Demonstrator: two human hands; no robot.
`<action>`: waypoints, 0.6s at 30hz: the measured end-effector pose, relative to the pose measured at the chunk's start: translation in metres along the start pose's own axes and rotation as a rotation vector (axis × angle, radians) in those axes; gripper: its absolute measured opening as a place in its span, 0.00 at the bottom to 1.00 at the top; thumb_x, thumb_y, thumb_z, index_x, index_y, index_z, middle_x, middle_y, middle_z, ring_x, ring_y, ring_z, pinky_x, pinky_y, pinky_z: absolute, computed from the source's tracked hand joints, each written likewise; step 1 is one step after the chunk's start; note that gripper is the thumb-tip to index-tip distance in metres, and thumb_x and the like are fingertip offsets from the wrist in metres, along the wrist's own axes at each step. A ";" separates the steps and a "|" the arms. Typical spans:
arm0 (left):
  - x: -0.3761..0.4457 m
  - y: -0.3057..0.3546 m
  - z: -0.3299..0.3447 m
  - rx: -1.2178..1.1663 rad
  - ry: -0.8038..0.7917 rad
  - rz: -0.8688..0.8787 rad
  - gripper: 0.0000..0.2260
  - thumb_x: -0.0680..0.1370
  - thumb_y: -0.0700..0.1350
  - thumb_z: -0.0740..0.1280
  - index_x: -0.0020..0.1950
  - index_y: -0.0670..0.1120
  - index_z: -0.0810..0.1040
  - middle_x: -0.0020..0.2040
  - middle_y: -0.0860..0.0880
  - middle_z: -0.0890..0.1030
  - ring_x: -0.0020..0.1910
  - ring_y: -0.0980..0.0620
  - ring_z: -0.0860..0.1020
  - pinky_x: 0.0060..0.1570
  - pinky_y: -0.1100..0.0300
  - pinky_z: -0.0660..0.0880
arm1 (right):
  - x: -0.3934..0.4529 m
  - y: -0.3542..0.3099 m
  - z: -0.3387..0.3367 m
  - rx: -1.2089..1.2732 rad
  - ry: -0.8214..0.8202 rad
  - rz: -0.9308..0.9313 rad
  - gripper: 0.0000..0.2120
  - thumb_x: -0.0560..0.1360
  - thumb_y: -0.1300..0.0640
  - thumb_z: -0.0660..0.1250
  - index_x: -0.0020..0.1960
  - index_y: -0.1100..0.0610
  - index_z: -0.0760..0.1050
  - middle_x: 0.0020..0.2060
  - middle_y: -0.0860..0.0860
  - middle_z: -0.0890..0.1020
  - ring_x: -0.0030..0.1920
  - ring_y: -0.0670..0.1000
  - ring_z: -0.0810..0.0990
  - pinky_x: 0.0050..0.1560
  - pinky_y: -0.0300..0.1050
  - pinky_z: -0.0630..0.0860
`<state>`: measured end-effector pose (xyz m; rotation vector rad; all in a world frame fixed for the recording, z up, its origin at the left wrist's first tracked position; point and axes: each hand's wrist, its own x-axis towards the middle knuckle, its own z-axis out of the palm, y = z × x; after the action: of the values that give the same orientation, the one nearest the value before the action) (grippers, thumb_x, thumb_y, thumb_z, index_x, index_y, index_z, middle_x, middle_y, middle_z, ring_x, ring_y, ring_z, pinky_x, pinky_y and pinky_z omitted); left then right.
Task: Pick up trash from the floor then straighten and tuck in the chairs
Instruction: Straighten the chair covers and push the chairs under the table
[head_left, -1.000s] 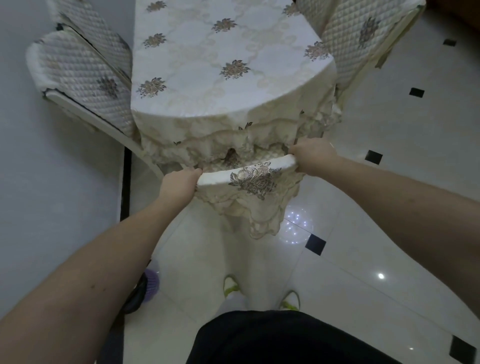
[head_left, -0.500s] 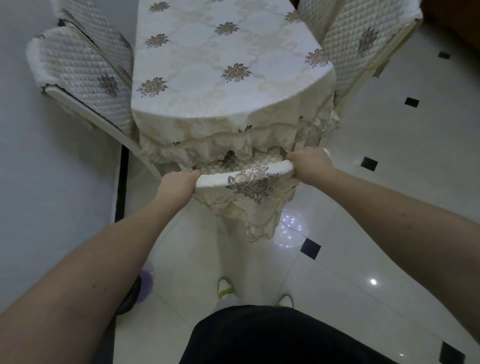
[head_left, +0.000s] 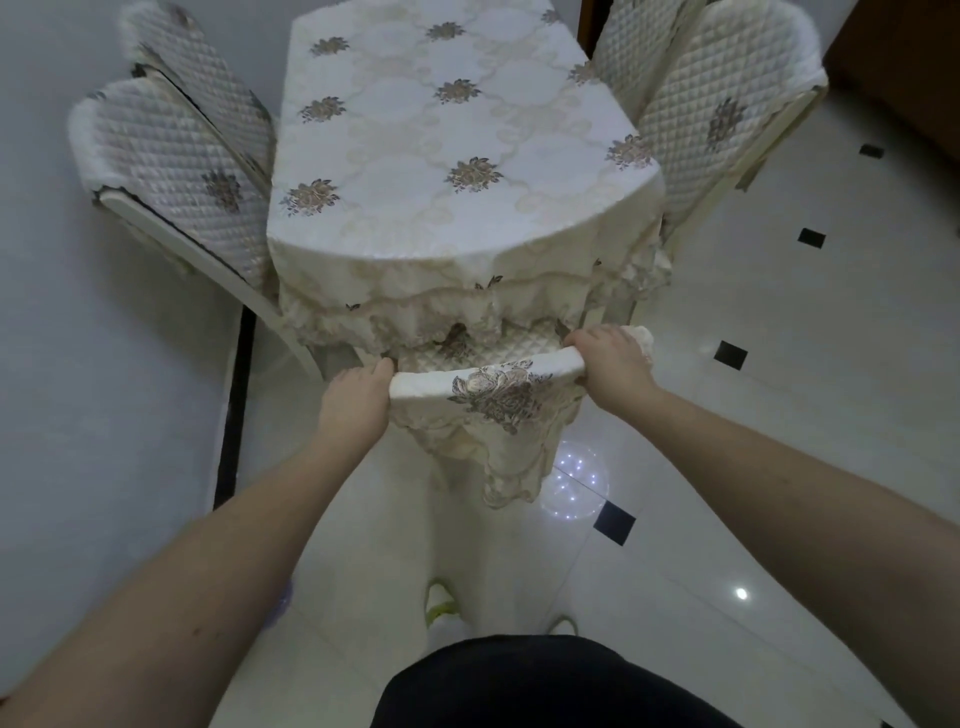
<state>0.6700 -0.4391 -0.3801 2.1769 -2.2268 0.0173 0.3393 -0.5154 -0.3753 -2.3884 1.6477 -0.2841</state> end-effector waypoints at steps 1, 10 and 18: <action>0.000 0.001 0.001 -0.027 0.012 -0.015 0.09 0.70 0.35 0.66 0.47 0.44 0.71 0.41 0.44 0.78 0.41 0.42 0.77 0.36 0.54 0.66 | 0.002 0.000 -0.001 0.003 -0.016 0.012 0.23 0.65 0.63 0.74 0.59 0.53 0.75 0.55 0.54 0.78 0.59 0.57 0.71 0.63 0.52 0.63; 0.003 0.007 0.001 -0.042 -0.027 -0.078 0.10 0.72 0.35 0.64 0.49 0.45 0.70 0.45 0.45 0.79 0.45 0.42 0.78 0.43 0.51 0.69 | 0.010 0.003 -0.013 -0.049 -0.135 -0.021 0.24 0.67 0.59 0.75 0.61 0.51 0.74 0.57 0.53 0.77 0.60 0.57 0.71 0.62 0.49 0.62; -0.002 0.003 0.006 0.060 -0.054 -0.173 0.19 0.73 0.42 0.63 0.64 0.47 0.69 0.57 0.45 0.76 0.59 0.42 0.72 0.59 0.43 0.68 | -0.001 -0.004 -0.006 -0.080 -0.030 0.052 0.24 0.67 0.63 0.71 0.62 0.52 0.70 0.57 0.53 0.76 0.59 0.56 0.72 0.62 0.50 0.63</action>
<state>0.6665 -0.4374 -0.3859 2.4223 -2.0816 0.0220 0.3404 -0.5139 -0.3683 -2.3905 1.7358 -0.1760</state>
